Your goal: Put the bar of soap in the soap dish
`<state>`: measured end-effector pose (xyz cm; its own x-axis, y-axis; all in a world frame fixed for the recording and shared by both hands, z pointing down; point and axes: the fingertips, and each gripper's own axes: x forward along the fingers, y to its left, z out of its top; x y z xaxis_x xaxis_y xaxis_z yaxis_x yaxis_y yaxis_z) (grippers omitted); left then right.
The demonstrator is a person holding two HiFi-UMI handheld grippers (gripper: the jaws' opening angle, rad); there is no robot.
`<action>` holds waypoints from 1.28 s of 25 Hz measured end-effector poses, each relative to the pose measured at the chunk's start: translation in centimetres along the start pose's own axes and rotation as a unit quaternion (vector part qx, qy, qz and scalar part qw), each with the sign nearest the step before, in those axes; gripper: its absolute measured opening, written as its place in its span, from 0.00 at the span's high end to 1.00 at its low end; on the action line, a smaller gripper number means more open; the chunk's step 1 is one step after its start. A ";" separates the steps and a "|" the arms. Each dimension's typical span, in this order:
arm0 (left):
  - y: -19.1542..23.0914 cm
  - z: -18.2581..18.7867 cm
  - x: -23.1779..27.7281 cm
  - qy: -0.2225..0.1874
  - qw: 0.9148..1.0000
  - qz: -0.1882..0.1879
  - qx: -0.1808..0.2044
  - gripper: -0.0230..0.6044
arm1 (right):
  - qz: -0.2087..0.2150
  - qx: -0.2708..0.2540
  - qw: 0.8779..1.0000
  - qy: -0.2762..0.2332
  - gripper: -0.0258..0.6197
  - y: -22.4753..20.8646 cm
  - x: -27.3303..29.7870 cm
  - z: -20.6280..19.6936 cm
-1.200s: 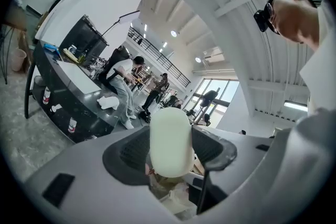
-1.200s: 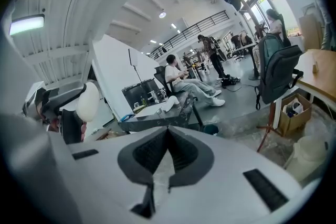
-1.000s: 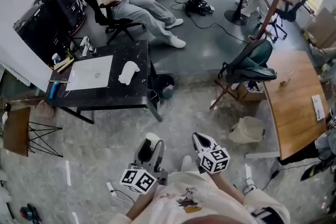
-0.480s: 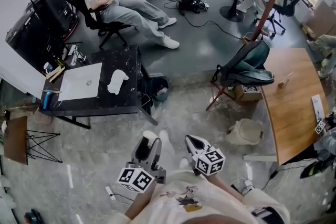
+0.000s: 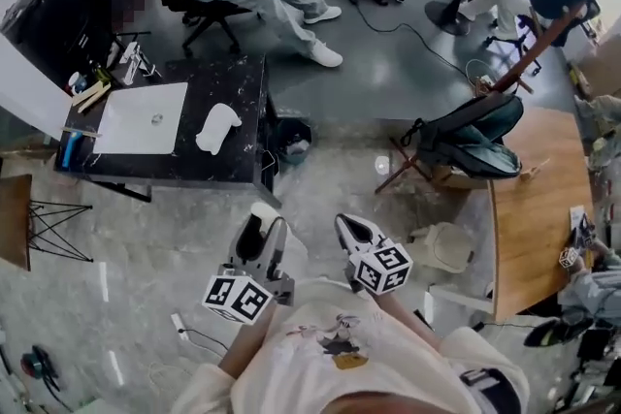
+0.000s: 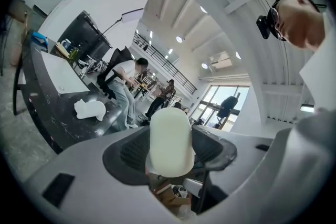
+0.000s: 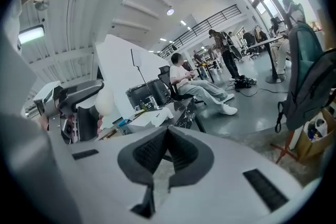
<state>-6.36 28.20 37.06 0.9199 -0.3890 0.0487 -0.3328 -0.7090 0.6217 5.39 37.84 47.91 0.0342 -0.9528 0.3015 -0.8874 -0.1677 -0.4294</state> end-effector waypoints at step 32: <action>22.7 13.9 12.5 -0.070 0.986 0.142 -0.052 0.55 | 0.171 -0.072 0.979 0.090 0.95 6.5 32.5 11.4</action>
<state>-5.31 -0.95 40.91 0.7533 -0.6451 0.1282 -0.5425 -0.4991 0.6757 5.98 2.92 45.15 -0.3457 -0.8851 0.3115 -0.8888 0.2024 -0.4112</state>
